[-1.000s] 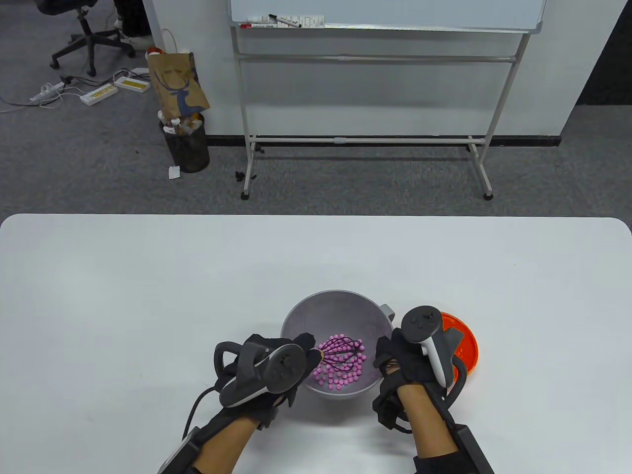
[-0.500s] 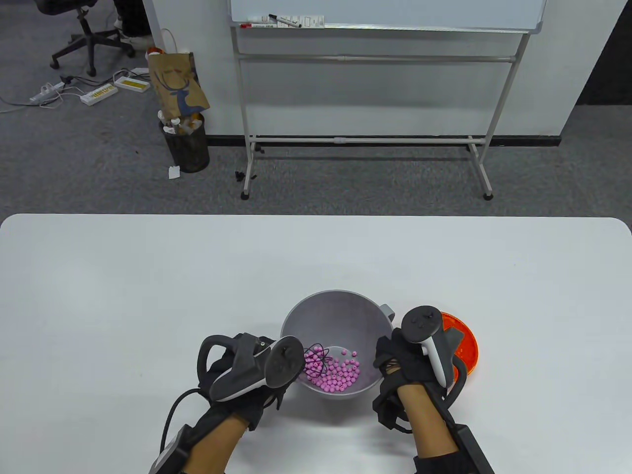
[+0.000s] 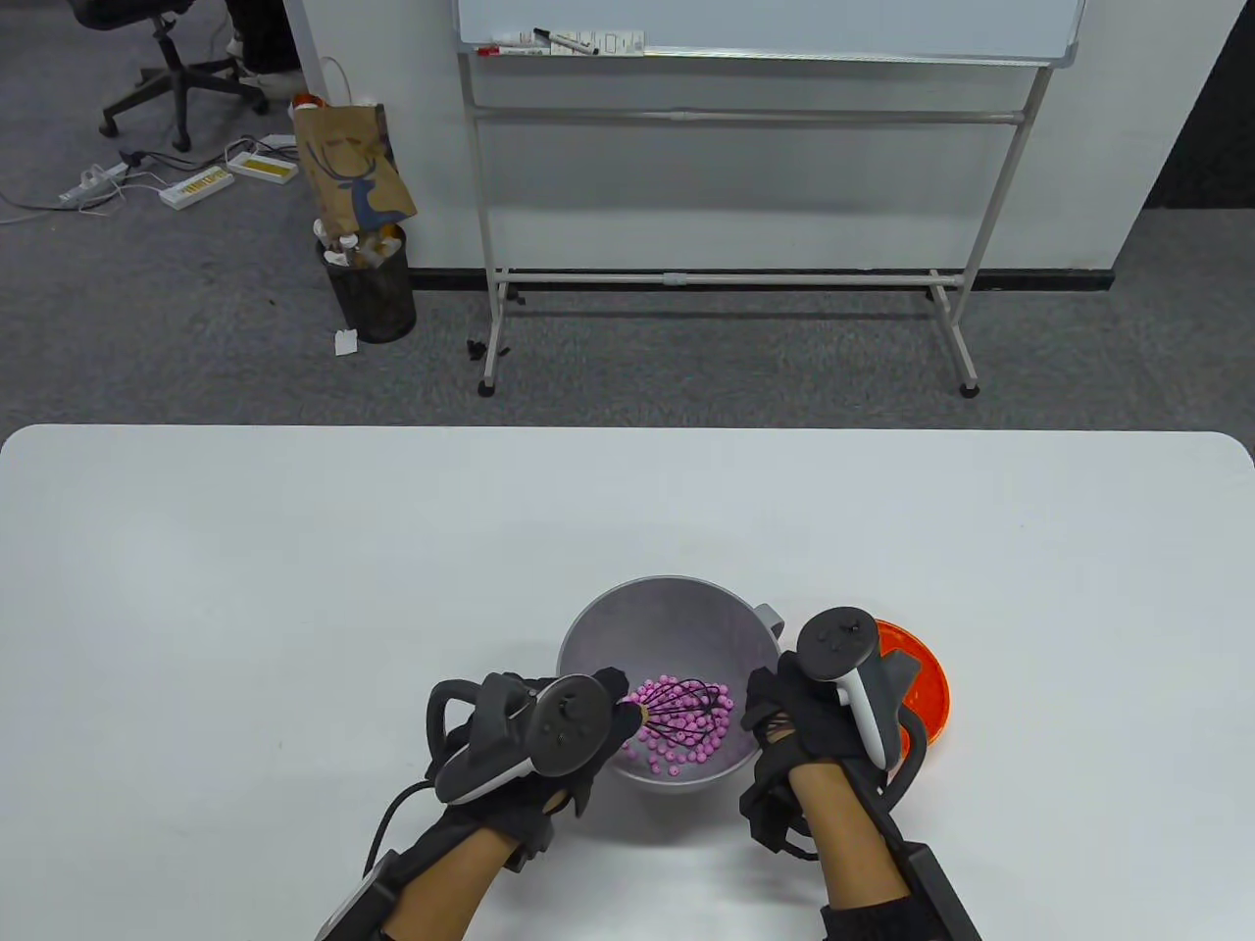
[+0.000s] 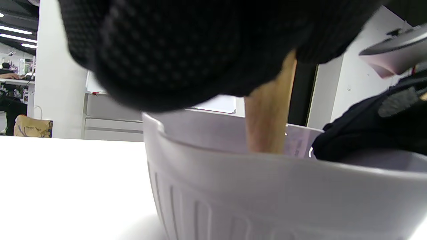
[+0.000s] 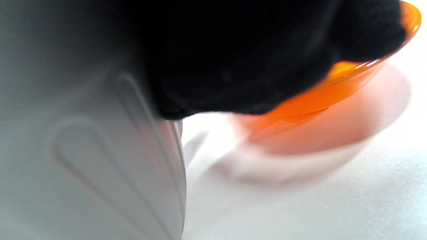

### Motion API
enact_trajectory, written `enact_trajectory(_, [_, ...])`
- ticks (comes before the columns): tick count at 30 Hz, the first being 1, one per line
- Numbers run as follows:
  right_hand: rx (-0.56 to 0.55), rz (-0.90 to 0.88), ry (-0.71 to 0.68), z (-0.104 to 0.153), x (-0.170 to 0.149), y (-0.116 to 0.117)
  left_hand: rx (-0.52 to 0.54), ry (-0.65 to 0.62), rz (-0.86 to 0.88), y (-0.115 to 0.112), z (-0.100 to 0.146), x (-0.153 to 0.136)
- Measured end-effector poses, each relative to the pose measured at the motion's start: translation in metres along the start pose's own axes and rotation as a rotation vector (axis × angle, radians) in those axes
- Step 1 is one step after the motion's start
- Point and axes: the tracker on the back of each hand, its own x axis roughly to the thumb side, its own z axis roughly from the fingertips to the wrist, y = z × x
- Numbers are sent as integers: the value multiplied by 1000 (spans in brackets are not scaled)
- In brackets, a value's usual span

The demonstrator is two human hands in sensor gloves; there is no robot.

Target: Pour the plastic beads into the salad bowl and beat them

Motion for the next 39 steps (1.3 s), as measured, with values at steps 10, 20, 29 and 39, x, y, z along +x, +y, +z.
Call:
enact_trajectory(10, [2, -9, 2, 0, -1, 0, 40, 36, 107, 25, 11, -20])
enact_trajectory(20, [1, -9, 2, 0, -1, 0, 360, 197, 212, 70, 48, -81])
enact_trajectory(29, [2, -10, 3, 0, -1, 0, 323, 419, 157, 20, 49, -140])
enact_trajectory(39, [1, -11, 4, 0, -1, 1, -101, 506, -95, -64, 39, -162])
